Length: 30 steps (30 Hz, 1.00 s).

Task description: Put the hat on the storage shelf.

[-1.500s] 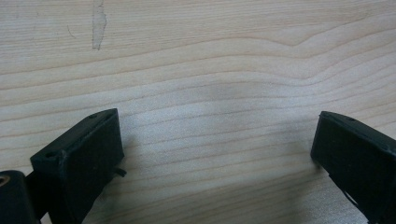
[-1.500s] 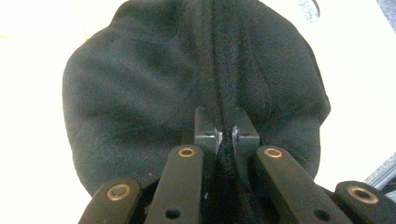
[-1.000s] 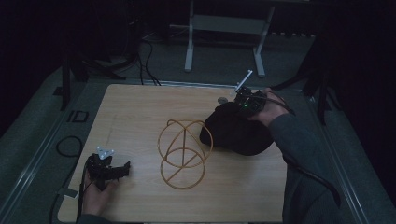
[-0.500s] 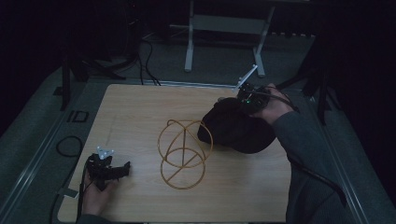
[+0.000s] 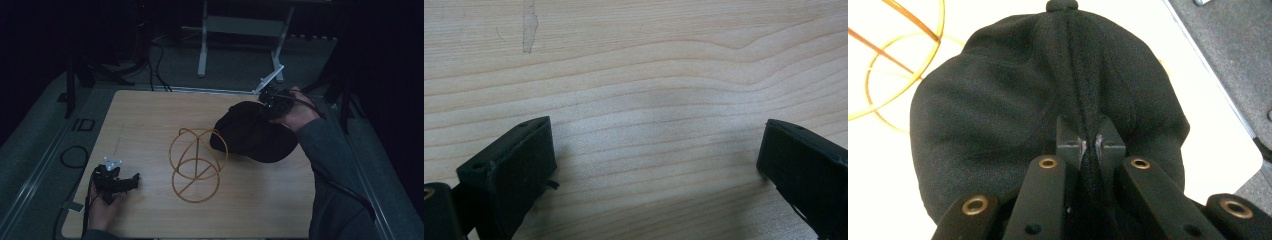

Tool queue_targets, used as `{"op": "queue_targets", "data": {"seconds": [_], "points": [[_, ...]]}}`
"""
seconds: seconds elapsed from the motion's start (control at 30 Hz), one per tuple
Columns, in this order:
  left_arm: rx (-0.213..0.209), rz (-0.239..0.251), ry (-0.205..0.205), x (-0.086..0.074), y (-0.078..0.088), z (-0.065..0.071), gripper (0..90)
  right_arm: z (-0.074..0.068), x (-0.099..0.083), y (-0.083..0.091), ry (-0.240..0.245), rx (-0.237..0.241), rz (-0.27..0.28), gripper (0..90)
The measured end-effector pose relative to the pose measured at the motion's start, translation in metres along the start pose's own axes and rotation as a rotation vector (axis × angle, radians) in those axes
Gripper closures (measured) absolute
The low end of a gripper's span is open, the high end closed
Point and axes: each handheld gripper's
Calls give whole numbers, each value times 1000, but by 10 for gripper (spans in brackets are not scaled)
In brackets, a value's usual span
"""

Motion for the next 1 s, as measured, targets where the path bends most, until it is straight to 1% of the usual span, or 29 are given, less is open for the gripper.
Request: {"op": "queue_targets", "data": {"seconds": [0.27,0.6,1.0], "points": [[0,0,0,0,0,0,18,3,-2,10,-14,11,45,851],[0,1,1,0,0,0,18,5,-4,27,-16,-2,89,851],[1,0,-1,0,0,0,18,3,-1,39,10,-4,87,852]]}}
Point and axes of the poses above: each handheld gripper's, and its own axes: y roughly backward along the jaws, x roughly out of its top, z roughly to its right
